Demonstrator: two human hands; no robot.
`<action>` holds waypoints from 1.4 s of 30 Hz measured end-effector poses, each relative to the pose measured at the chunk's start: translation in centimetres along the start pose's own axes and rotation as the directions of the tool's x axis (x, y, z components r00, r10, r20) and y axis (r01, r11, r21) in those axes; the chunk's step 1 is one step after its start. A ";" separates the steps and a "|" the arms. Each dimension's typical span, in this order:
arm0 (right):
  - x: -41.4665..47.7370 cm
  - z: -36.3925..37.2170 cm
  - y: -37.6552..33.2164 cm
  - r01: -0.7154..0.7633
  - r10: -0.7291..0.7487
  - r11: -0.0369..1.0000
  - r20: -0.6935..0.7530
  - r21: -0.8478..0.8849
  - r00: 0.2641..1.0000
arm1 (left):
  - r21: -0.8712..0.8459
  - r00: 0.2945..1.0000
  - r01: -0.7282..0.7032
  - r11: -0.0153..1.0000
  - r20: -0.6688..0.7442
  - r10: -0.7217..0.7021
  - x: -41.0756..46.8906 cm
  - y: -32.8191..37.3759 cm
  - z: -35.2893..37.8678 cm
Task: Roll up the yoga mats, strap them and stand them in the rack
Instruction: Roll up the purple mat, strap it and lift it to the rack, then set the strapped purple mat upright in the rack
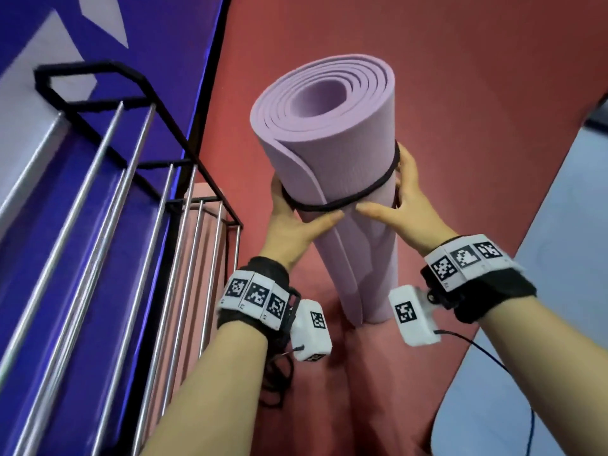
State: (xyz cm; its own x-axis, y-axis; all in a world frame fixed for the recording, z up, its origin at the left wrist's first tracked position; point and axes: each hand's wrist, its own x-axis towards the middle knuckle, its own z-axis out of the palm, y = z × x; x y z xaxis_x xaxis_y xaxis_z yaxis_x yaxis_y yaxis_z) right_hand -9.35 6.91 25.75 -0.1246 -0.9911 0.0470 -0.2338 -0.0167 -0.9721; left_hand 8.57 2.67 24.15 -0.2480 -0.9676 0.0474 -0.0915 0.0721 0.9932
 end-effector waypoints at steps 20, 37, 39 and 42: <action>4.3 7.9 11.8 -0.068 0.065 0.998 0.188 0.008 0.980 | -0.042 0.965 0.146 0.988 -0.213 -0.152 0.2 -12.6 -5.8; -3.0 18.2 19.9 -0.687 0.451 0.594 0.534 0.419 0.715 | 0.110 0.925 0.376 0.920 -0.103 -0.366 -12.0 -17.5 -10.4; -3.5 18.7 19.8 -0.700 0.439 0.582 0.564 0.415 0.700 | 0.117 0.921 0.383 0.916 -0.127 -0.369 -12.4 -17.2 -10.6; -3.1 19.4 18.8 -0.688 0.418 0.644 0.599 0.335 0.683 | 0.087 0.887 0.445 0.891 -0.179 -0.426 -12.7 -15.7 -11.4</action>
State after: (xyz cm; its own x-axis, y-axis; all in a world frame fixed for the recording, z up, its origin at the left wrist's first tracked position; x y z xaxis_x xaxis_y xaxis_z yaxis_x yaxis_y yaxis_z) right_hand 5.39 7.13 2.81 0.3945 -0.7631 -0.5118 0.2575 0.6265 -0.7356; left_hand 24.09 11.03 9.15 -0.0080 -0.9323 -0.3617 -0.2760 -0.3456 0.8969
